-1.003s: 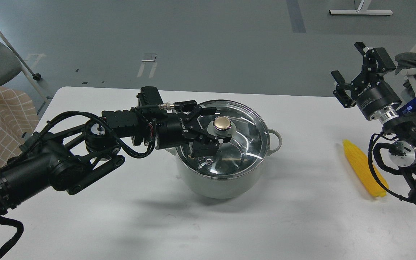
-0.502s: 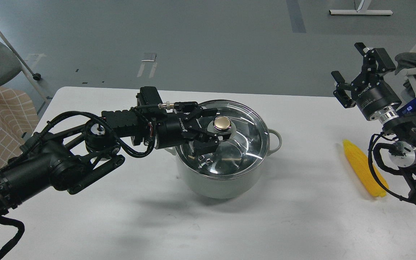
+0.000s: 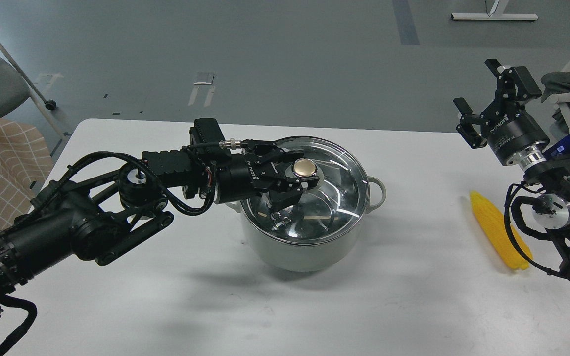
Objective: Open pot and put corn in
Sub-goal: 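Lift the glass lid off the pot and carry it away with left gripper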
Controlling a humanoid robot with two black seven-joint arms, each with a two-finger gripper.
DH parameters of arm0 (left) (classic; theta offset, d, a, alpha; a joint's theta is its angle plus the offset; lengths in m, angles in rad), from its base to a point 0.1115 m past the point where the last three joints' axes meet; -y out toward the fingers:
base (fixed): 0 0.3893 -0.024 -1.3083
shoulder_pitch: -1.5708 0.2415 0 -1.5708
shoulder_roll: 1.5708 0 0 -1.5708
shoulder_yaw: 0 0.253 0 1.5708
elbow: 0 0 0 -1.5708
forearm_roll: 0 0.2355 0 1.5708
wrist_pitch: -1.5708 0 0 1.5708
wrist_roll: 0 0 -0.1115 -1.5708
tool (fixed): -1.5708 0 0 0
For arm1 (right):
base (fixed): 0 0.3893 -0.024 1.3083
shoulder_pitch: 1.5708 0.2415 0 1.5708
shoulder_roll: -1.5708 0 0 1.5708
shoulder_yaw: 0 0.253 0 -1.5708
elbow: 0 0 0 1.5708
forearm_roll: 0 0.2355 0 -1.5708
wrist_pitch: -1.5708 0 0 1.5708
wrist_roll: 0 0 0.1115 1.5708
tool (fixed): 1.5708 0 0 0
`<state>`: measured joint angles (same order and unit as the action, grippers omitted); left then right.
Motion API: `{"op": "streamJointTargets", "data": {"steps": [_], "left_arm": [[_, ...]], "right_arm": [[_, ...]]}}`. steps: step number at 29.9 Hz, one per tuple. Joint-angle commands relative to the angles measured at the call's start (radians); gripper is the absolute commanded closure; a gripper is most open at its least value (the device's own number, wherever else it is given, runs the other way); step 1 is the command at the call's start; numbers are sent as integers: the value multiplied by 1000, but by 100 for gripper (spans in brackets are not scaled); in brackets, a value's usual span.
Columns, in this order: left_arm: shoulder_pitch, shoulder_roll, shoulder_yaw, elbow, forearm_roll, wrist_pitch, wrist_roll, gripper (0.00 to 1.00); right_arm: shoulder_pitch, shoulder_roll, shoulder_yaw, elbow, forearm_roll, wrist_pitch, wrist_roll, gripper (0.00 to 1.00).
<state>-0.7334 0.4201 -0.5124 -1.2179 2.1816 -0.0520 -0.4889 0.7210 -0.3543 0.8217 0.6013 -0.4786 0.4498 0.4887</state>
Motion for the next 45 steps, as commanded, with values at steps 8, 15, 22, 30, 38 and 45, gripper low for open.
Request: {"op": "streamJointTargets", "data": {"steps": [8, 15, 22, 30, 38, 45], "left_arm": [[-11, 0, -3, -11, 0, 0, 0, 59], [-40, 16, -12, -43, 0, -2, 0, 59], [-141, 147, -17, -89, 0, -8, 0, 59], [-147, 405, -17, -152, -80, 0, 0, 58], [-35, 574, -14, -155, -124, 133, 0, 58], [89, 586, -18, -118, -196, 213, 0, 57]], "right_arm": [[0, 0, 1, 0, 0, 0, 0, 0], [0, 0, -1, 0, 0, 0, 0, 0], [-2, 0, 1, 0, 0, 0, 0, 0], [-2, -3, -1, 9, 0, 1, 0, 0], [-14, -5, -1, 20, 0, 0, 0, 0], [-15, -6, -1, 20, 0, 0, 0, 0]]}}
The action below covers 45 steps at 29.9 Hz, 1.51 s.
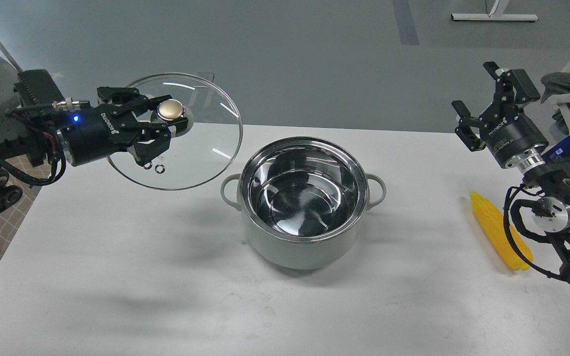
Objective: Open pot and put corn in
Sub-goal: 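Lift the glass lid off the pot and carry it away with left gripper, then lower the glass lid onto the table and release it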
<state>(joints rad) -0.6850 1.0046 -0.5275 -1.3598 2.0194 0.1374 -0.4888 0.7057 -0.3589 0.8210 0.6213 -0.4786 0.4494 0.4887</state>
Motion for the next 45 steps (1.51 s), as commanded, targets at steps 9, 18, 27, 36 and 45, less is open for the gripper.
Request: {"op": "streamJointTargets", "data": {"steps": [9, 18, 27, 36, 45], "left_arm": [[160, -14, 11, 198, -169, 119, 0, 56], [252, -69, 14, 303, -200, 217, 0, 56], [305, -172, 17, 448, -192, 346, 0, 56], [320, -213, 47, 522, -197, 351, 0, 56], [321, -253, 49, 571, -202, 351, 0, 56]], "right_arm": [[-6, -3, 0, -2, 0, 2, 0, 0], [-6, -2, 0, -2, -3, 2, 0, 0], [-6, 2, 0, -2, -8, 0, 0, 0], [-12, 2, 0, -2, -9, 0, 0, 0], [-14, 2, 0, -2, -11, 0, 0, 0]]}}
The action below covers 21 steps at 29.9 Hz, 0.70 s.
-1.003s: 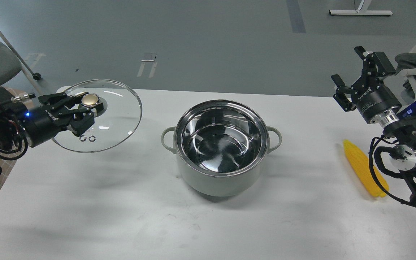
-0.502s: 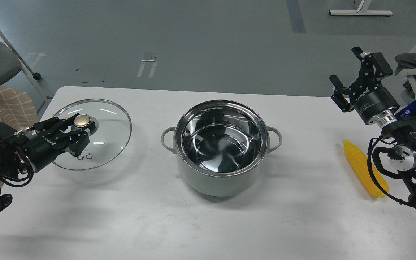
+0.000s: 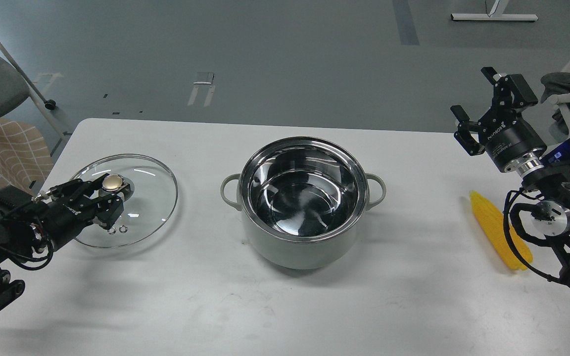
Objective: Open pot and put corn in
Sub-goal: 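Lower the glass lid onto the table and release it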
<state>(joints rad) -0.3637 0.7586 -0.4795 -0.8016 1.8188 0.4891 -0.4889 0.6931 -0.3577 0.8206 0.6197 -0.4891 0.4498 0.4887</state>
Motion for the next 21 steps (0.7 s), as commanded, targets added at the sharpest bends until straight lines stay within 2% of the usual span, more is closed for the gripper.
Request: {"op": "streamJointTargets", "data": {"steps": [1, 21], "left_arm": [[0, -9, 2, 19, -1, 0, 0, 56], [15, -65, 5, 70, -15, 0, 0, 51]], "right_arm": [[-1, 0, 0, 0, 0, 1, 0, 0], [-9, -1, 0, 2, -2, 1, 0, 0]]}}
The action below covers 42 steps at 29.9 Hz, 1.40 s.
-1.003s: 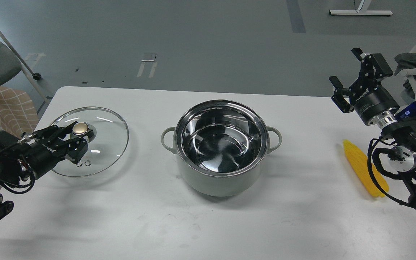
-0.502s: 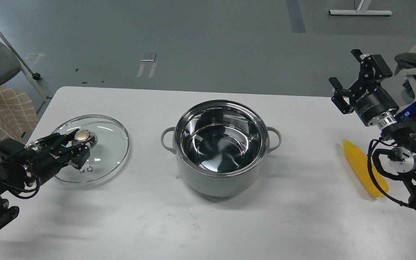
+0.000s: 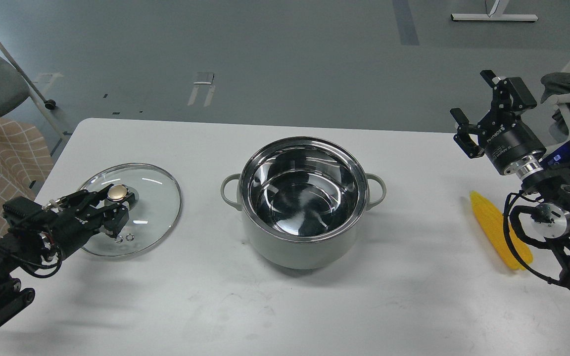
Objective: Open pot and put corn in
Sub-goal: 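Lower the glass lid onto the table and release it, then raise the left gripper away from the lid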
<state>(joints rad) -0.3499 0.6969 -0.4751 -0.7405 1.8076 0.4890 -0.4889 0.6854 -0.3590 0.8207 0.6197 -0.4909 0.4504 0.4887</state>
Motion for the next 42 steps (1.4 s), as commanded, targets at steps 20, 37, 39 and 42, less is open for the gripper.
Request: {"op": "streamJointTargets", "data": {"steps": [20, 37, 39, 42], "left_arm": [[-17, 13, -3, -11, -111, 0, 0, 3], [-371, 118, -16, -181, -520, -243, 0, 3], [-420, 96, -17, -180, -608, -305, 0, 3], [-477, 61, -17, -181, -708, -352, 0, 3]], "right_arm": [[-1, -8, 0, 11, 0, 1, 0, 0], [82, -188, -5, 93, -99, 1, 0, 0], [92, -227, -5, 109, -187, 1, 0, 0], [92, -274, -8, 144, -303, 1, 0, 0]]}}
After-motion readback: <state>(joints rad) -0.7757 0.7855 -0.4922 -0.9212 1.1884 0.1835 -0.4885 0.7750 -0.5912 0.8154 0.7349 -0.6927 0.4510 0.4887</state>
